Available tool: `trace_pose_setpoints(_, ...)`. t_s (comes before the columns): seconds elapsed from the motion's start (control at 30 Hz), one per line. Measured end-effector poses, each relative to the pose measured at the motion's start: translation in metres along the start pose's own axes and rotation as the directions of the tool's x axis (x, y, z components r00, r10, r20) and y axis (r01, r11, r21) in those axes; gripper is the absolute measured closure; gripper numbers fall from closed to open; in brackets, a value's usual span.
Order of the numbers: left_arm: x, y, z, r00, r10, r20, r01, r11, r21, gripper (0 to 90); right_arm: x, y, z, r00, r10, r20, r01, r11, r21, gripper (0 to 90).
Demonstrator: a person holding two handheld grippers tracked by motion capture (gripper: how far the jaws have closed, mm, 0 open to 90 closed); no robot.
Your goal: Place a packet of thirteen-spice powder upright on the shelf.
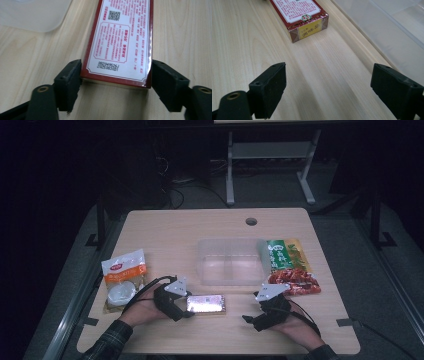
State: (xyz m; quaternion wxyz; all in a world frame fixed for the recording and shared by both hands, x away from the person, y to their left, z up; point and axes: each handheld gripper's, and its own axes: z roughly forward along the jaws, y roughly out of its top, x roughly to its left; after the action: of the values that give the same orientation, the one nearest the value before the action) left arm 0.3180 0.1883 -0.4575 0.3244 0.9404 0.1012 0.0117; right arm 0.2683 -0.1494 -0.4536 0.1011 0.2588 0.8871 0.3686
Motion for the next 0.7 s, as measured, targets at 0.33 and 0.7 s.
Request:
trace_pose_setpoints(0.33,0.002,-0.001,0.0,0.9998,0.02,0.007,-0.02,0.9998,0.002,30.9,0.002,0.005,-0.003,0.9985,-0.034,-0.043,0.034,0.999,0.003,16.0)
trace_pose_setpoints(0.7,-0.002,0.0,-0.003,0.9985,0.048,0.027,-0.048,0.9988,-0.006,31.3,-0.004,0.027,0.006,0.9834,-0.09,-0.157,0.087,0.996,-0.029,64.3)
